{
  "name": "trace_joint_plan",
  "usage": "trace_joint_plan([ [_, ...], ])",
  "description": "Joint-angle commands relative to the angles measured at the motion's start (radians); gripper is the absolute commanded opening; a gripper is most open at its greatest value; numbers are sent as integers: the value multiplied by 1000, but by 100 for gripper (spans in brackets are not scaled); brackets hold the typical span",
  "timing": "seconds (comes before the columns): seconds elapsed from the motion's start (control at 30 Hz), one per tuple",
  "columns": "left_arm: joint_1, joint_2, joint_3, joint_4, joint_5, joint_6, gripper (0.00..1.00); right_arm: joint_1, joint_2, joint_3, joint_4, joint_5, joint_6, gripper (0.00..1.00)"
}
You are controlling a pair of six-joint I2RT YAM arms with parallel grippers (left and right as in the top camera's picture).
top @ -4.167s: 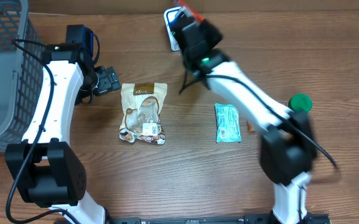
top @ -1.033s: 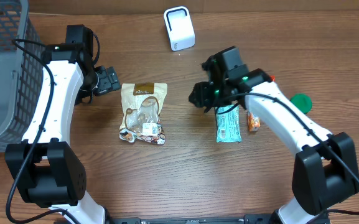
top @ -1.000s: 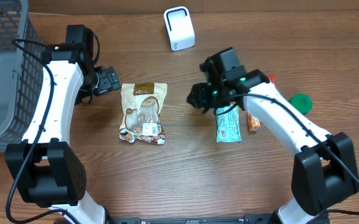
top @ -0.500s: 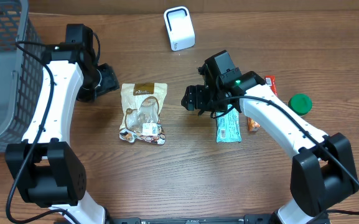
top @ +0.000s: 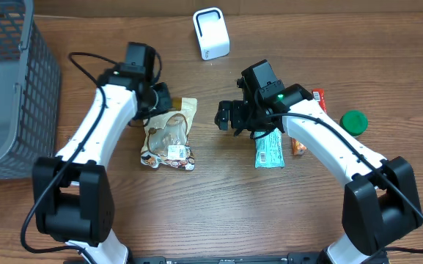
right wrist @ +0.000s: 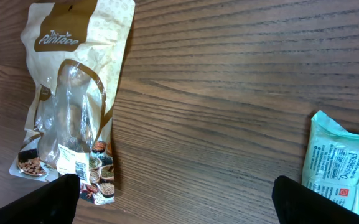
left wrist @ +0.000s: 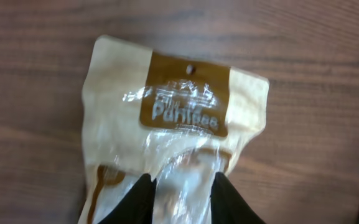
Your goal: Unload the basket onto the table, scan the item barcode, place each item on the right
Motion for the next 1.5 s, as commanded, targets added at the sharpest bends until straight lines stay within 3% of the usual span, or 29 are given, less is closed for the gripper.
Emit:
trace_joint_plan([
  [0.0,-24,8,-47,61,-63,-40,21,2,-3,17,3,14,3,100],
  [0.17,-33,68,-64,116,-79,-119,19,2,-3,17,3,14,3,100],
  [0.33,-33,132,-64,135,-75,-121,20,2,-3,17,3,14,3,100],
  [0.5,-33,196,-64,114,71,-114,19,2,-3,17,3,14,3,100],
  [0.87,-59,235,-64,5,347,80,26,2,-3,17,3,14,3,100],
  [1.13,-89,235,-64,-185,335,214,31,2,-3,17,3,14,3,100],
  [1.3,-101,235,-64,-295,335,286,20,2,-3,17,3,14,3,100],
  [1.47,-118,209,-63,-341,330,341,20,2,-3,17,3,14,3,100],
])
